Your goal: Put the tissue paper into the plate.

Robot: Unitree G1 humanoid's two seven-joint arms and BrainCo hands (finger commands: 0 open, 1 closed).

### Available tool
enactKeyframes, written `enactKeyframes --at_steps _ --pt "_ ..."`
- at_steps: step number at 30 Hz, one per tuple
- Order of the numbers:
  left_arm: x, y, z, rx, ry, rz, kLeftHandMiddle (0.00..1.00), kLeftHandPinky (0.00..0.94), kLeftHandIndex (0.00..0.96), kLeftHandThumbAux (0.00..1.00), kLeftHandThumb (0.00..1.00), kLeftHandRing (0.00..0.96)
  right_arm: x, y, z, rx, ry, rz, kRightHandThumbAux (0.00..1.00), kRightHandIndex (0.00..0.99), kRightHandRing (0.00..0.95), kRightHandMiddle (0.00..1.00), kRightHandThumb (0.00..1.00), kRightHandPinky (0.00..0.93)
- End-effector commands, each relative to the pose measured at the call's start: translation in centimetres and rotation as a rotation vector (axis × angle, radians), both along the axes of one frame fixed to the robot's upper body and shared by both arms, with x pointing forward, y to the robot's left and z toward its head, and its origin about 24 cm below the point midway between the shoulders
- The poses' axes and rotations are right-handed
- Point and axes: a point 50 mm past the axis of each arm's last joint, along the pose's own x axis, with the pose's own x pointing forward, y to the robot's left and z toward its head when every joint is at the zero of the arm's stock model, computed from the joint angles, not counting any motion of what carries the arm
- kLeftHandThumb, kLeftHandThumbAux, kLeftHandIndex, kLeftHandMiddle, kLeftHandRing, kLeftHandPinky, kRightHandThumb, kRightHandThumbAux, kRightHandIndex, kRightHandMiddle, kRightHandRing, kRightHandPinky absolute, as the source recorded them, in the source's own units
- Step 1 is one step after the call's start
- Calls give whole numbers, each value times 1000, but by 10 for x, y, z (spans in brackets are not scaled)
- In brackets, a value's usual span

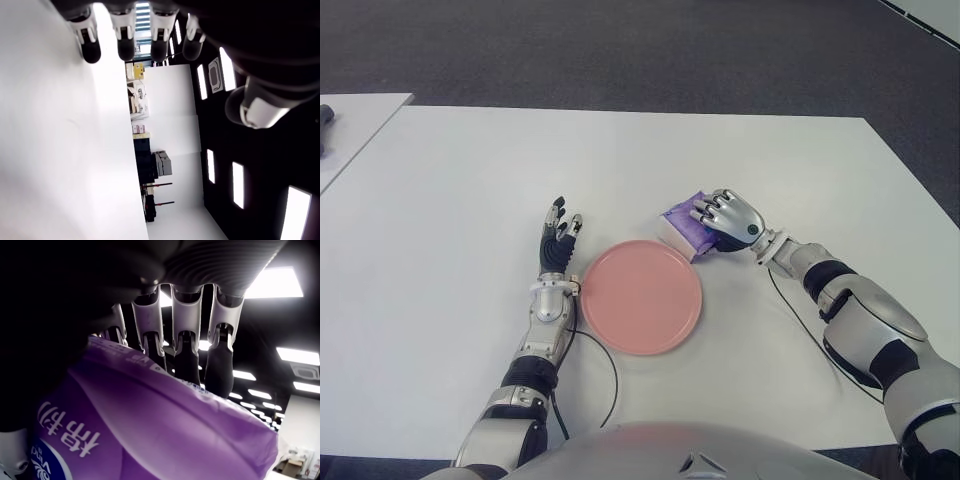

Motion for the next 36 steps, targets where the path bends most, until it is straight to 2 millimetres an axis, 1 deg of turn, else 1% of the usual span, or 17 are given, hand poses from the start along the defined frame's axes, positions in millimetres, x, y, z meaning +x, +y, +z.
enactKeyframes --at_steps 1,7,15,21,23,26,30,34,36 --pt "-5 1 -5 3 22 -10 0 0 0 456 0 0 -22 -12 -34 -108 171 -29 679 409 640 529 844 591" --pt "-5 1 -5 2 25 -5 0 0 0 458 0 0 -25 -14 -36 -85 203 -47 679 408 633 523 844 581" --pt "-5 1 -4 3 25 -4 0 0 0 465 0 0 -28 -19 -39 -69 261 -73 679 409 631 514 845 601" --pt "-5 0 -4 5 29 -4 0 0 0 465 0 0 -33 -22 -44 -63 272 -90 678 408 666 520 847 679" --pt "-5 1 -4 4 28 -3 0 0 0 467 0 0 -36 -22 -48 -41 283 -107 679 405 704 527 847 728" --pt "-5 1 -4 1 28 -4 0 0 0 467 0 0 -37 -21 -50 9 299 -139 680 401 750 530 848 756" --pt "-5 2 -4 -4 24 -7 0 0 0 466 0 0 -32 -18 -44 84 268 -163 680 399 776 530 849 770" --pt "-5 2 -4 -9 21 -8 0 0 0 465 0 0 -28 -14 -36 163 198 -171 680 397 798 531 851 785" --pt "-5 2 -4 -12 23 -10 0 0 0 466 0 0 -22 -11 -29 210 147 -167 680 397 806 531 851 793"
